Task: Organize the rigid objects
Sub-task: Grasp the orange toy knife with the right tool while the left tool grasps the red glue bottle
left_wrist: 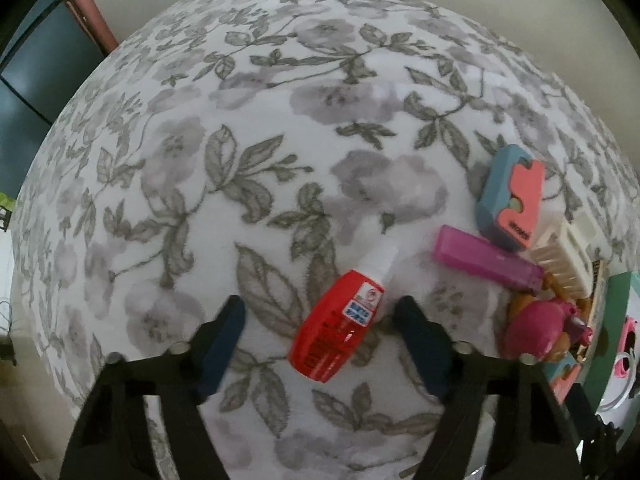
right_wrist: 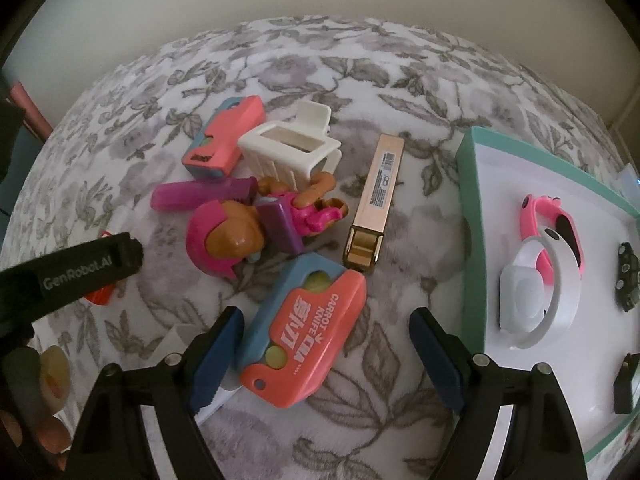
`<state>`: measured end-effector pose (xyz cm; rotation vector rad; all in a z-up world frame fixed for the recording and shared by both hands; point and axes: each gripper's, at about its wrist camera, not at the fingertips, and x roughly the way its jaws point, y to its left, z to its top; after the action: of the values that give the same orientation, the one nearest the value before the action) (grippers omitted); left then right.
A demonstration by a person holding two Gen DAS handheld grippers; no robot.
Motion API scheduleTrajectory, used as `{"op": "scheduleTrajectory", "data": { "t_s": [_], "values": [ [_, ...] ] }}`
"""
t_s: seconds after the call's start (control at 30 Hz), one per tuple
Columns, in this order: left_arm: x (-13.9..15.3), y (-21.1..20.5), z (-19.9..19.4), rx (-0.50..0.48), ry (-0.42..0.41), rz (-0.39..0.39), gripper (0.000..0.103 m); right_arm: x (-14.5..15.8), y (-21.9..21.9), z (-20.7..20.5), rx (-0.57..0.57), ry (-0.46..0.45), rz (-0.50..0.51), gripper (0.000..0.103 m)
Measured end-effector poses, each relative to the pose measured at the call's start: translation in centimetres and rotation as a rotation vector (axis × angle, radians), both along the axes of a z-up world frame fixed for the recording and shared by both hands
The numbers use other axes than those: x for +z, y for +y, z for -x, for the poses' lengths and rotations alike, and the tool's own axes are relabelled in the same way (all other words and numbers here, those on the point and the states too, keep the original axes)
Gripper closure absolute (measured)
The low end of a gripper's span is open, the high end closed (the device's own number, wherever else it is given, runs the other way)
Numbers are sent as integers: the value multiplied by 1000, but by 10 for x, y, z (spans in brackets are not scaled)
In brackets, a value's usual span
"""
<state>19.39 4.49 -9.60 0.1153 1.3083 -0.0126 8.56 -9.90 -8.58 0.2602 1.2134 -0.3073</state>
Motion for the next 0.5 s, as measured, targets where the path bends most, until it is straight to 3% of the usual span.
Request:
{"op": "scheduleTrajectory", "data": {
  "t_s": [0.13, 0.37, 0.5],
  "values": [
    [1, -7, 1, -18, -14, -19, 42, 1, 0, 1, 23, 3, 27, 26],
    [3, -24, 4, -52, -8, -1, 70, 5, -11, 9, -11, -4, 21, 50],
    [2, -34, 11, -60, -13, -16, 71, 6, -14, 12, -8, -11, 15, 53]
  ]
}}
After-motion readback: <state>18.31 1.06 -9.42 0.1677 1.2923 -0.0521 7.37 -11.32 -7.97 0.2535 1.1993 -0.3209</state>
